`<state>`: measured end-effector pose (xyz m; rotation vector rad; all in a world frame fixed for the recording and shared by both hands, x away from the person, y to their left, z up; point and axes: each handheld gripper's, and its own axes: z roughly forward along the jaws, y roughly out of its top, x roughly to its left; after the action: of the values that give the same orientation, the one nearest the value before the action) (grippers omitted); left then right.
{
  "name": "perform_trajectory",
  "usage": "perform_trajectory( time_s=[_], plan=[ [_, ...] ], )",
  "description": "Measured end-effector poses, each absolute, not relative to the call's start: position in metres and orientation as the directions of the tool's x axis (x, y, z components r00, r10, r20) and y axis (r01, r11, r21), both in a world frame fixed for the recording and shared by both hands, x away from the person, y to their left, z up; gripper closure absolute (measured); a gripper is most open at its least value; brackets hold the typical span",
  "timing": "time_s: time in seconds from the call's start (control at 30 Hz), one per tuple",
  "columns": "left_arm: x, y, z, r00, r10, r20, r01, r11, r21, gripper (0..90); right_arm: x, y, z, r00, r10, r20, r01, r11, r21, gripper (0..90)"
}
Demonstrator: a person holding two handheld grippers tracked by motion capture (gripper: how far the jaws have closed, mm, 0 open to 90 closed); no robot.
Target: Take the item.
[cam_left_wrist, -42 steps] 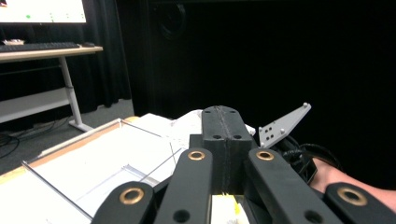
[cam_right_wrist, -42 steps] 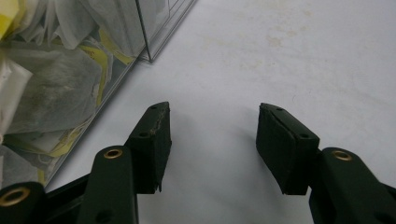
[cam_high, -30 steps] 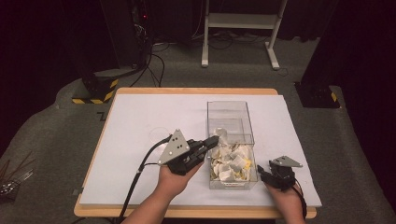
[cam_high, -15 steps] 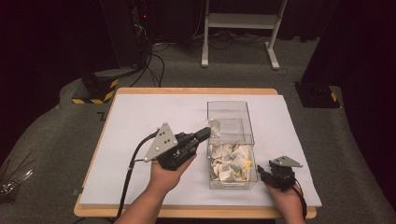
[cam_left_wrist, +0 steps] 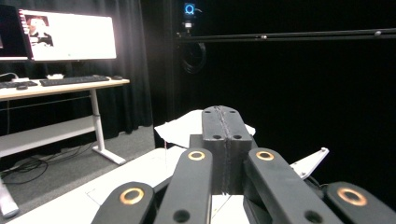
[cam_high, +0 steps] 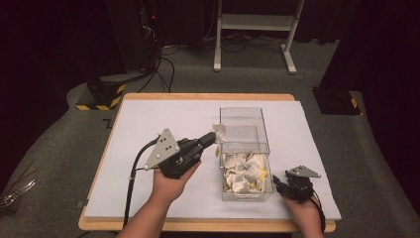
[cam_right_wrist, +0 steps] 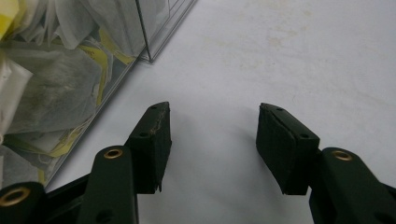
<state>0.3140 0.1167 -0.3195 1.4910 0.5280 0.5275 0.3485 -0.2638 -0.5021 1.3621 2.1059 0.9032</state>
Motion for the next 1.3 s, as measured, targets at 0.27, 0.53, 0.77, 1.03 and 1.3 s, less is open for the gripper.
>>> perform_trajectory(
  time_s=[0.27,0.53,0.77,1.03,1.3],
  plan=[
    [0.316,0.127,-0.327,0.766,0.642,-0.019,0.014,0.012,1.000,90.0,0.348,-0.264,-0.502,-0.396,0.918,-0.035,0.607,0.290,0.740,45.2],
    [0.317,0.136,-0.329,0.754,0.656,-0.022,0.016,0.014,1.000,90.0,0.348,-0.264,-0.502,-0.395,0.918,-0.035,0.608,0.290,0.739,45.2],
    [0.318,0.146,-0.330,0.740,0.672,-0.021,0.016,0.014,1.000,90.0,0.348,-0.264,-0.502,-0.395,0.918,-0.036,0.607,0.290,0.739,45.2],
    [0.322,0.160,-0.331,0.717,0.697,-0.019,0.019,0.007,1.000,90.0,0.349,-0.264,-0.502,-0.395,0.918,-0.034,0.608,0.289,0.739,45.2],
    [0.327,0.177,-0.327,0.682,0.732,-0.012,0.013,0.004,1.000,90.0,0.349,-0.264,-0.502,-0.395,0.918,-0.035,0.608,0.290,0.740,45.2]
  ],
)
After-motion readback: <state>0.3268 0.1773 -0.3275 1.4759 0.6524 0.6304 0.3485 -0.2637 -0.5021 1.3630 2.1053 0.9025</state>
